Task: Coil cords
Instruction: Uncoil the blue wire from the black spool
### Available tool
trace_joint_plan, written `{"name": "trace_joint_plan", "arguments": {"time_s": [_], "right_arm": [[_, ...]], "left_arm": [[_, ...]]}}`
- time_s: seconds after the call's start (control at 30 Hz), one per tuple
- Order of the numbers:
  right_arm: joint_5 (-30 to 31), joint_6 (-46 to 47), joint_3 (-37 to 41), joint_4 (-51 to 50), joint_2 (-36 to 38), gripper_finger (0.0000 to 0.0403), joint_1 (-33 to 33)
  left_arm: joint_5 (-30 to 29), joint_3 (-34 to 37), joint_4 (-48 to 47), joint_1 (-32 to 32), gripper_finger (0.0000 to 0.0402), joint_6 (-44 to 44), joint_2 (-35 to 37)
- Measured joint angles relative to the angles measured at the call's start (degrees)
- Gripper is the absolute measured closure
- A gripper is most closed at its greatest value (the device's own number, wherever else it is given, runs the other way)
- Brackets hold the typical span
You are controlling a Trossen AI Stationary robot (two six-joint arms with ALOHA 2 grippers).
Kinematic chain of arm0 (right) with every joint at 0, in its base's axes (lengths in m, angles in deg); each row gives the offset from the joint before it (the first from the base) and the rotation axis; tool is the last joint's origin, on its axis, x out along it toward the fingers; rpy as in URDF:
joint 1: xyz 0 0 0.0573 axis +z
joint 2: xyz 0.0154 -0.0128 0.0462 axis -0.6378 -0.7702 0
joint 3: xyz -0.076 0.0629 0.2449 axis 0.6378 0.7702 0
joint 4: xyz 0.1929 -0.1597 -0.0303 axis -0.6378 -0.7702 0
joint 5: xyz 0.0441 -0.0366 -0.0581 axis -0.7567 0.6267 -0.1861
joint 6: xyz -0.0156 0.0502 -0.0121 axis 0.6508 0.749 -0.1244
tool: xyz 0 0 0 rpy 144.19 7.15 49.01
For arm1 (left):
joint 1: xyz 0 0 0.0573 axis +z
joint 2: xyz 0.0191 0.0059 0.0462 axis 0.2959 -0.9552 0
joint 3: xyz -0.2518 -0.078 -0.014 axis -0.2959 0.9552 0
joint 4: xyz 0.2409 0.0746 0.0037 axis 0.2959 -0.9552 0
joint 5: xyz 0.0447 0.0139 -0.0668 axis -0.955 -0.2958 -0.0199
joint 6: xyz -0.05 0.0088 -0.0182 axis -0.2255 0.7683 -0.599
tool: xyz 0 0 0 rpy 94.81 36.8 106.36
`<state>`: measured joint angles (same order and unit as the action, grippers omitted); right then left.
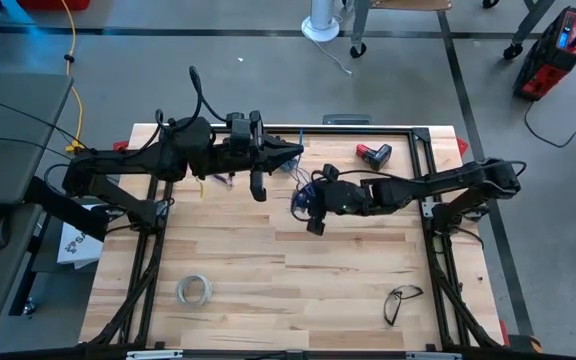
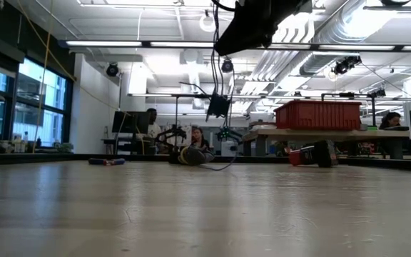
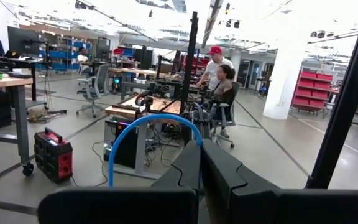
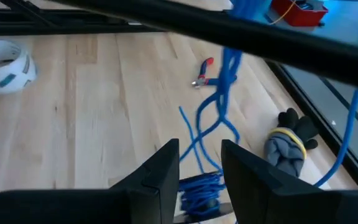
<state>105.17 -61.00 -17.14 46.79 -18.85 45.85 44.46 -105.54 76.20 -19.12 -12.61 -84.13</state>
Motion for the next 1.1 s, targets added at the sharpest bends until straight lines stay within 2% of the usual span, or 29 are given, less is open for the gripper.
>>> {"name": "trace_joint_plan", "arguments": {"time_s": [0.2,0.5,0.63,0.9,1.1], "right_arm": [[3.96,0.08,0.0,-1.42,0.0,0.0291,0.15],[4.01,0.59,0.0,-1.26,0.0,0.0291,0.17],[1.04,2.65,0.0,-1.61,0.51,0.0291,0.71],[3.82,3.12,-0.02,-1.56,1.08,0.0291,1.4],[-2.68,3.08,-0.02,0.84,1.09,0.0291,1.53]], "left_arm": [[0.0,0.0,-0.04,0.0,0.0401,-0.01,-0.01],[0.02,0.0,-0.12,0.0,0.0401,-0.02,0.0],[0.01,0.0,-0.34,0.0,0.0401,-0.01,0.0],[0.02,0.0,-0.37,-0.01,0.0401,0.0,-0.01],[0.02,0.0,-0.39,-0.02,0.0401,-0.02,0.0]]}}
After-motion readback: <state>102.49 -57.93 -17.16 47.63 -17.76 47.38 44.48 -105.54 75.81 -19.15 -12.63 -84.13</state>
